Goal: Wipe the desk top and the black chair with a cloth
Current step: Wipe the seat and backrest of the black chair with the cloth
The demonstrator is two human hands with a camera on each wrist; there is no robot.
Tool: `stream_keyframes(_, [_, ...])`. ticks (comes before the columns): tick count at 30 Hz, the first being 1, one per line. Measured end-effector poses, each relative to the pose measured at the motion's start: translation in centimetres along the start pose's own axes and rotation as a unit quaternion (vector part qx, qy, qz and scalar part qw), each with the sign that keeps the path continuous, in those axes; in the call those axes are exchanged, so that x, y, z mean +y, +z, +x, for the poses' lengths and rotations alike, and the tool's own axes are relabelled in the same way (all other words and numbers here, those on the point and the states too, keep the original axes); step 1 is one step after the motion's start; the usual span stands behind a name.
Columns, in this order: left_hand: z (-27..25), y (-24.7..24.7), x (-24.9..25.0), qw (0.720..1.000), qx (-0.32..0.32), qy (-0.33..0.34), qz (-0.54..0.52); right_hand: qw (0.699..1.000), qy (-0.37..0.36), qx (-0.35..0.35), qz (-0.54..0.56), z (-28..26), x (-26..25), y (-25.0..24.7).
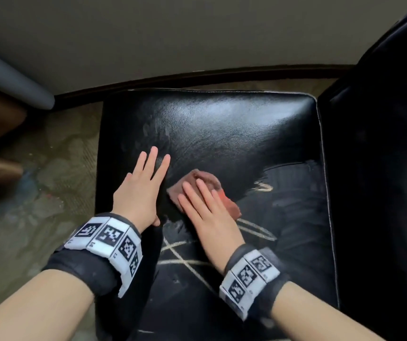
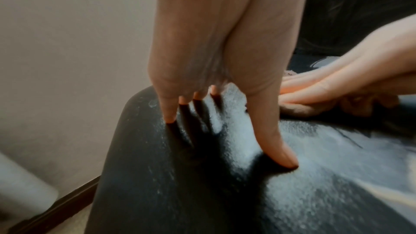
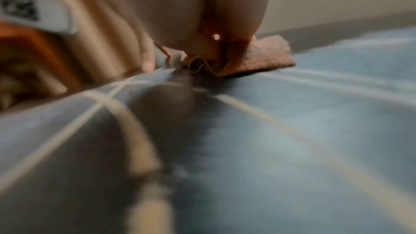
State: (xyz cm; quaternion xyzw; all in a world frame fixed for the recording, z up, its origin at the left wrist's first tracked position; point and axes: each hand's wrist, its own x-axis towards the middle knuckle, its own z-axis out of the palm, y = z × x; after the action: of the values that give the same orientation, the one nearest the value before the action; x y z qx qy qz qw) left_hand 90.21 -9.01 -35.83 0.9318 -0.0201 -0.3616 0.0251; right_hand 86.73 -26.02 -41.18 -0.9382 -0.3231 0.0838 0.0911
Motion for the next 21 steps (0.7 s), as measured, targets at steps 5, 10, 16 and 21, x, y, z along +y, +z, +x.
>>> stream_keyframes(5, [0.2,-0.1,-0.1,1.0,-0.009,-0.001,-0.016,0.997,0.075,-0.01,-0.003,-0.8,7.2,-2.3])
stream_keyframes(10, [0.1,0.0,0.0,1.0,-0.003,-0.006,-0.02,0.939,0.327,-0.086,-0.065,-3.1,14.1,-4.2])
stream_keyframes(16, [0.1,0.3,0.3,1.0,0.009,-0.011,-0.017,0.926,0.367,-0.066,-0.049,-1.1,8.5,-3.5])
stream_keyframes(21, [0.1,0.2,0.0,1.0,0.011,-0.008,-0.018,0.985,0.168,-0.027,-0.01,-3.9,6.6,-2.4])
